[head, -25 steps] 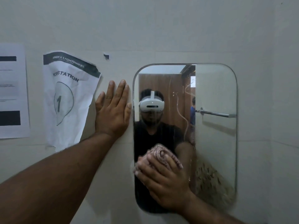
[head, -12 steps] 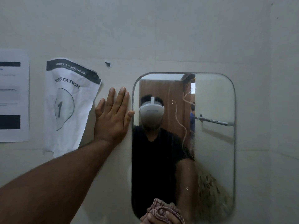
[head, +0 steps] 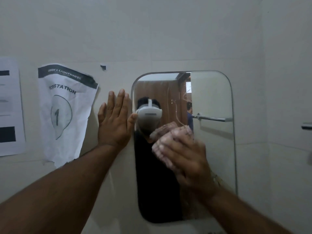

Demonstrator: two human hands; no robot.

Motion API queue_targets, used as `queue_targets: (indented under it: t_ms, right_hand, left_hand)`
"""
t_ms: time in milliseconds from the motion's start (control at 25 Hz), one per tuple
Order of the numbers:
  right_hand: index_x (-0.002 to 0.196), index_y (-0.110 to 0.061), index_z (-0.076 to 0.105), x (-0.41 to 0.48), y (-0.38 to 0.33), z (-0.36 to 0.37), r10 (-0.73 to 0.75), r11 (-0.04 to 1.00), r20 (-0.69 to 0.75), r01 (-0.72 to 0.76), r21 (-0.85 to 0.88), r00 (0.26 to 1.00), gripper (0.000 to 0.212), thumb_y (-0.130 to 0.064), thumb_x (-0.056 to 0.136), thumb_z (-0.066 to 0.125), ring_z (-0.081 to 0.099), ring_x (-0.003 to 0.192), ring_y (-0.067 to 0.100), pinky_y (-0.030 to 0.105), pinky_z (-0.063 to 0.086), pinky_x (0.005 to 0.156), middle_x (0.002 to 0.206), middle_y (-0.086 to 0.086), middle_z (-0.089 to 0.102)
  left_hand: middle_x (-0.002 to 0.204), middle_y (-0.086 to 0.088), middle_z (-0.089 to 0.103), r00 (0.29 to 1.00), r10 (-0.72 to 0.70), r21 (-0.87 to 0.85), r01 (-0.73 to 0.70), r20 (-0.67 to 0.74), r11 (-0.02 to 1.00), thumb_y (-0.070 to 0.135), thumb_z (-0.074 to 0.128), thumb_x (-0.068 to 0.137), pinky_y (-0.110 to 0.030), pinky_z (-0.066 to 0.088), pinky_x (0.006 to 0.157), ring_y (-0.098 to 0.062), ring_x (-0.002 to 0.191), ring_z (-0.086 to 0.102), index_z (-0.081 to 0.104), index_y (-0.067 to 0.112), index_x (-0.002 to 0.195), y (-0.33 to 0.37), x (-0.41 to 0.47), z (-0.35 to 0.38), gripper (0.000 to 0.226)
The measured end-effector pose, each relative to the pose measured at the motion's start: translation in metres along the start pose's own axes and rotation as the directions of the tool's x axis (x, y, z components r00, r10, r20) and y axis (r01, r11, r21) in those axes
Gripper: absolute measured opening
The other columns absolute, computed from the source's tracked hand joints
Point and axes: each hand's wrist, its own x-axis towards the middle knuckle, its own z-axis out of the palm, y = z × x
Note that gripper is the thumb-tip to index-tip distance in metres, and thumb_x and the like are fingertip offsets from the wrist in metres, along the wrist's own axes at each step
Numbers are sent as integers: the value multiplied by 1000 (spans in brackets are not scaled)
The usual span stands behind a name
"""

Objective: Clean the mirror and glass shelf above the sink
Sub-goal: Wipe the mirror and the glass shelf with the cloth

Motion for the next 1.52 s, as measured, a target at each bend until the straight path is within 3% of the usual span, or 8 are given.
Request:
queue_targets:
  t_ms: [160,320,560,760,960,1160,1360,1520]
  right_hand:
    - [139,-14,77,137,90,-18,89,945,-136,-126,-303,987,41,-16,101,61,60,146,44,63,46,114,150,10,72]
    - [157,-32,59,174,127,-10,291,873,147,-200,-444,945,56,-36,103,48,36,165,33,57,30,126,173,1,49]
    - [173,-38,30,145,136,8,326,860,216,-194,-473,920,74,-68,105,32,12,173,28,64,10,137,185,-2,21]
    - [165,-32,49,92,115,22,233,864,41,-188,-466,972,59,-49,109,55,30,168,32,61,20,134,177,2,41]
    - [173,-30,34,-28,68,27,353,822,64,-277,-497,933,70,-41,108,59,15,171,34,64,20,132,183,5,26]
    - [161,-32,53,-165,25,30,234,875,220,-106,-473,947,58,-39,104,55,13,171,30,59,12,137,178,7,38]
    - [158,-45,56,-232,-7,27,100,949,339,13,-316,936,51,-42,107,53,58,150,20,57,52,108,164,-13,58]
    - [147,-41,57,-206,10,41,-254,927,234,305,-217,938,51,-39,114,18,52,155,13,45,31,135,150,9,68]
  left_hand:
    - [180,3,-1,999,24,-32,-23,38,999,49,28,111,-49,8,133,-20,166,-7,9,22,171,17,2,4,68]
    - [180,0,-4,998,-10,-17,11,60,1000,54,23,111,-49,7,133,-20,166,-9,4,20,171,27,-1,11,72]
    - [180,-2,2,1000,-11,-3,11,18,1000,50,22,111,-49,10,133,-19,166,-4,9,17,171,27,-2,12,70]
    - [180,-3,0,999,-12,9,11,31,1000,51,24,111,-50,10,133,-20,166,-6,6,16,171,30,-6,13,72]
    - [180,-4,-3,999,-8,13,7,46,1000,53,22,110,-51,9,133,-21,166,-6,5,14,171,30,-13,13,75]
    - [180,-4,-3,1000,0,29,-1,27,1000,58,18,108,-50,9,133,-21,166,-5,2,14,171,29,-13,17,78]
    - [180,-3,-5,1000,12,1,-12,23,1000,61,14,107,-55,14,132,-22,167,-4,-4,18,170,23,-15,25,78]
    - [180,-2,-5,999,16,-12,-15,51,1000,60,18,108,-52,11,133,-20,166,-5,-3,18,171,25,-20,18,78]
